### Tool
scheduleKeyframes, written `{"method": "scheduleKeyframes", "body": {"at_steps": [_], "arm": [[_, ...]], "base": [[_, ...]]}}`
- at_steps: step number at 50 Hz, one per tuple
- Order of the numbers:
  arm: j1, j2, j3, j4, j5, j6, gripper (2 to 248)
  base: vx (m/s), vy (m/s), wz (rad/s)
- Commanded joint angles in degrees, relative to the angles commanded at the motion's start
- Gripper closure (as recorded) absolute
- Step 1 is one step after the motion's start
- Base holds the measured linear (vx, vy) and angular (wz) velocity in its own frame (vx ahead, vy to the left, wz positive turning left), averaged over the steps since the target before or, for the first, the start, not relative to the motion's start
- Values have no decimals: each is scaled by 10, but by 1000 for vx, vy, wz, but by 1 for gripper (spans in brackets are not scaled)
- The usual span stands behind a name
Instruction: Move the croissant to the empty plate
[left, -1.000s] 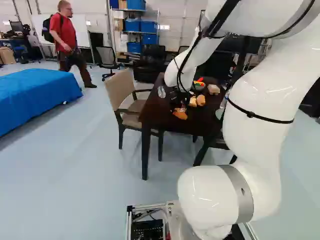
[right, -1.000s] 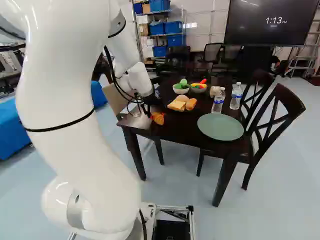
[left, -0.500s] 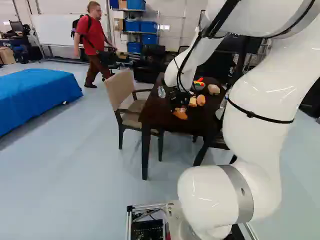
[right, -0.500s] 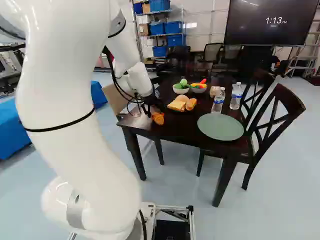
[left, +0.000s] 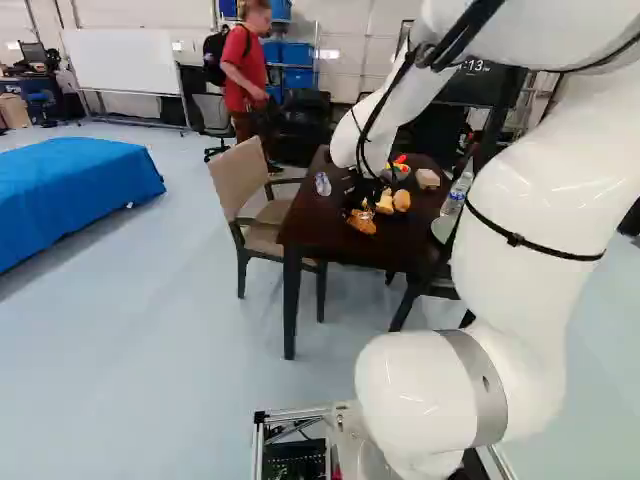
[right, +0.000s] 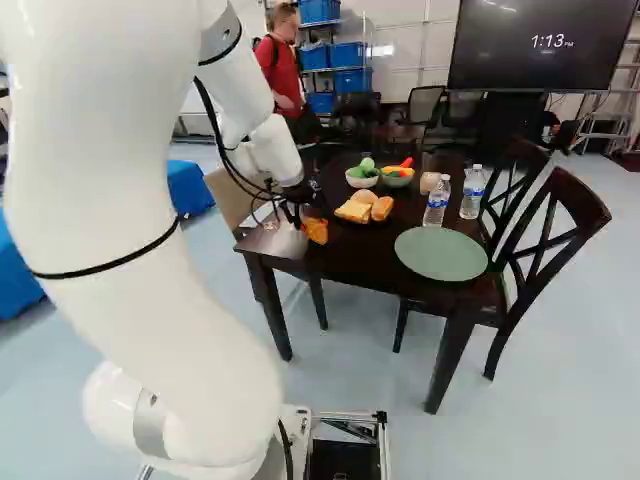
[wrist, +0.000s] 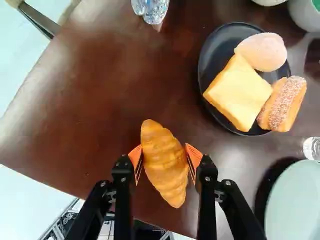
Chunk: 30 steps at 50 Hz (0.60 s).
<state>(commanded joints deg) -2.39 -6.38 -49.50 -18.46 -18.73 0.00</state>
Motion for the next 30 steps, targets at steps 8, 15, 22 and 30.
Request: {"method": "scheduleKeyframes", "body": {"at_steps": [8,15,22,30], "arm": [[0,15,3,0,0,0,119],[-5,26,3,0,0,0,119],[-17,31,-3,0,0,0,119],[-33,34,-13,0,0,0,119]], "base": [[0,0,0],[0,0,0],[0,0,0],[0,0,0]]}}
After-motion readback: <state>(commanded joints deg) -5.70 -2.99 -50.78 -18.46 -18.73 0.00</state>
